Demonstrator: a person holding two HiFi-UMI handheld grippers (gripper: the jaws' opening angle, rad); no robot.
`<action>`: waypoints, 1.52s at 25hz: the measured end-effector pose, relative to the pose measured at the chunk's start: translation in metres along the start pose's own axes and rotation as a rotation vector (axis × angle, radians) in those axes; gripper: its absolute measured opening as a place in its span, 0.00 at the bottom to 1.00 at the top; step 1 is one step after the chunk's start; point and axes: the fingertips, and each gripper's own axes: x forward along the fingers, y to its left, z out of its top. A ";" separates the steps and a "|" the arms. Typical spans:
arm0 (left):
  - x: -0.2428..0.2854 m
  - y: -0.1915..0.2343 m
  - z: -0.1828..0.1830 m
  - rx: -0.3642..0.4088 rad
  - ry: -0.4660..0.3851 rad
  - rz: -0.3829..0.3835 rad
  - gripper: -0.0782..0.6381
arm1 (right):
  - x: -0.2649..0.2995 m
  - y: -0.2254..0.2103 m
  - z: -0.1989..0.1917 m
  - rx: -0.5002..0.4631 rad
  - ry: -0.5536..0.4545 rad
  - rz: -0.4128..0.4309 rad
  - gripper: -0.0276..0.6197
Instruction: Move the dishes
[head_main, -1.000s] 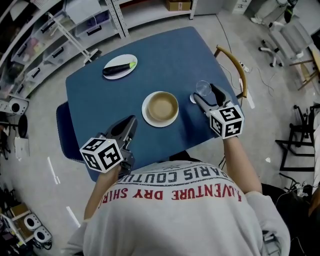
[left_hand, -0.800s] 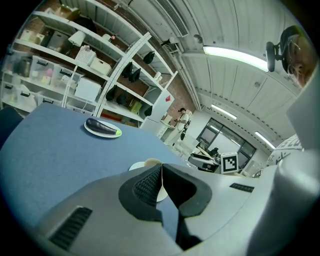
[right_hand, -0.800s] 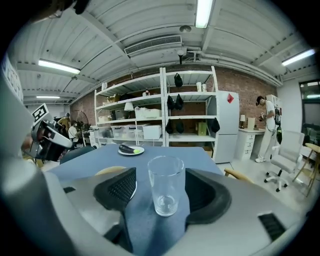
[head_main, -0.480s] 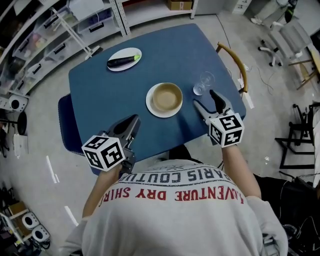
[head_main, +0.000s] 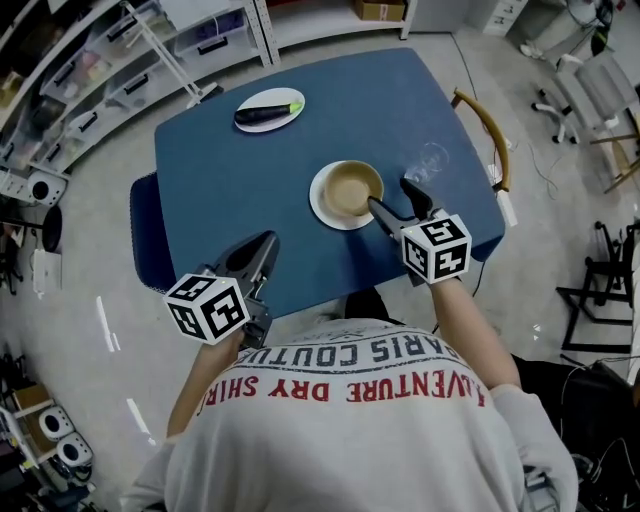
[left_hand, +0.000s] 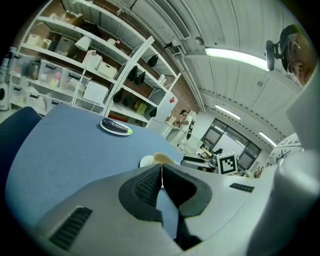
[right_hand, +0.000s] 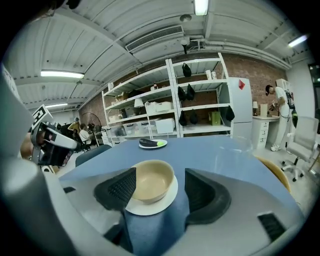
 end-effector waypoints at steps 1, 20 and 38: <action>-0.002 0.002 0.000 -0.004 -0.004 0.008 0.15 | 0.004 0.001 0.000 0.000 0.006 0.004 0.50; -0.015 0.022 -0.008 -0.051 -0.010 0.062 0.15 | 0.043 0.000 -0.035 0.117 0.139 0.009 0.48; -0.017 0.020 -0.018 -0.045 0.006 0.055 0.15 | 0.042 -0.001 -0.032 0.199 0.124 -0.043 0.11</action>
